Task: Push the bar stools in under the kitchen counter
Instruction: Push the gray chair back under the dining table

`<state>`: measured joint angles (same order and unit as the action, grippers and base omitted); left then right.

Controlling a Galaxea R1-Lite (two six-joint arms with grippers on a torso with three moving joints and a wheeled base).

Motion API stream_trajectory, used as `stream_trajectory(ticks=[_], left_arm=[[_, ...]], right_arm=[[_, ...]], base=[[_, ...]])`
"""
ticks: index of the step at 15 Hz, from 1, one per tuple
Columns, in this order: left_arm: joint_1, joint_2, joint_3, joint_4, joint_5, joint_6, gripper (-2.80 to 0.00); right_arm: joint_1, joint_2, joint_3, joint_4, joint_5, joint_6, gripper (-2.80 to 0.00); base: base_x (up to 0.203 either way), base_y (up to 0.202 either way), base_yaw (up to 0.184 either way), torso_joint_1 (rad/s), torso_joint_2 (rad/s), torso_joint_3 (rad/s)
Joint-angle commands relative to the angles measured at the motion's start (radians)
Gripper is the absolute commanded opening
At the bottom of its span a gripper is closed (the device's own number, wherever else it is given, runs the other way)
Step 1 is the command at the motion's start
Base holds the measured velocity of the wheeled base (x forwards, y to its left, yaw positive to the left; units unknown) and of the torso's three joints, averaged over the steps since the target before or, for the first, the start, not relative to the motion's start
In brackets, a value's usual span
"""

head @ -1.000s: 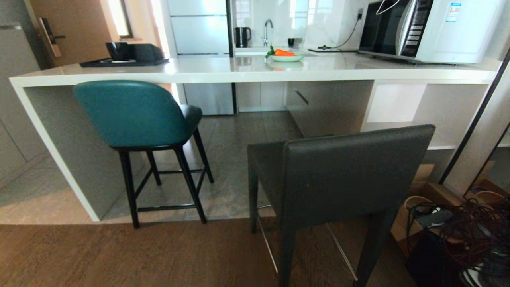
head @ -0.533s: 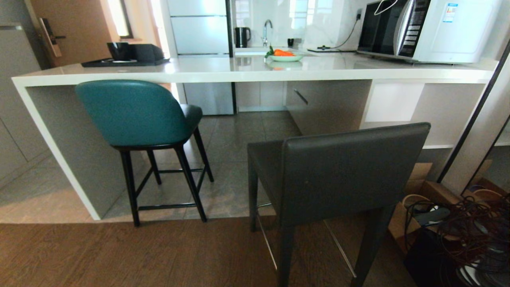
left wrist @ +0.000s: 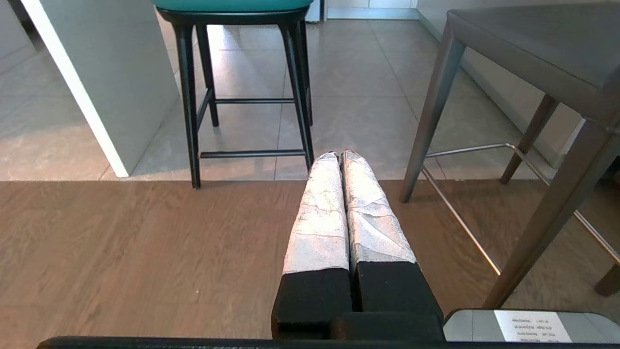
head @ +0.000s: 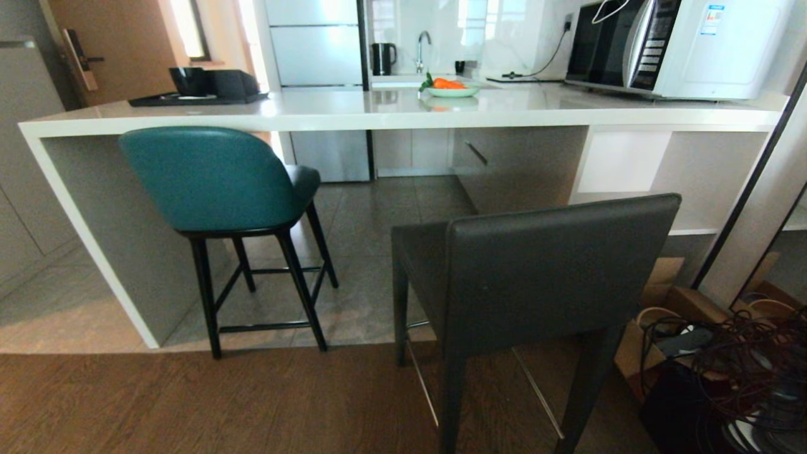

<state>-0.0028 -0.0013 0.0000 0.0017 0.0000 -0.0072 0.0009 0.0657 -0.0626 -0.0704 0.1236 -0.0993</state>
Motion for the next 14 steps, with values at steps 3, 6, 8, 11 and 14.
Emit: stream_trajectory(ticks=[3,6,8,11,14], left_arm=[[0.0,0.001,0.0,-0.001,0.0,0.0,-2.8],[0.0,0.001,0.0,-0.002,0.0,0.0,-2.8],[0.0,0.001,0.0,0.0,0.0,0.001,-2.8],[0.001,0.001,0.0,0.0,-0.002,0.001,-2.8],[0.001,0.001,0.0,0.0,-0.002,0.003,-2.8]], right_arm=[[0.004,0.249,-0.25,0.009,0.079,0.25,-2.8],[0.012,0.381,-0.309,-0.016,0.29,0.214,-2.8],[0.014,0.524,-0.332,-0.034,0.368,0.199,-2.8],[0.14,0.763,-0.373,-0.112,0.407,0.191,-2.8],[0.402,1.036,-0.368,-0.19,0.339,0.18,-2.8]], base=[[0.0,0.0,0.0,0.0,0.0,0.0],[0.0,0.0,0.0,0.0,0.0,0.0],[0.0,0.0,0.0,0.0,0.0,0.0],[0.0,0.0,0.0,0.0,0.0,0.0],[0.0,0.0,0.0,0.0,0.0,0.0]])
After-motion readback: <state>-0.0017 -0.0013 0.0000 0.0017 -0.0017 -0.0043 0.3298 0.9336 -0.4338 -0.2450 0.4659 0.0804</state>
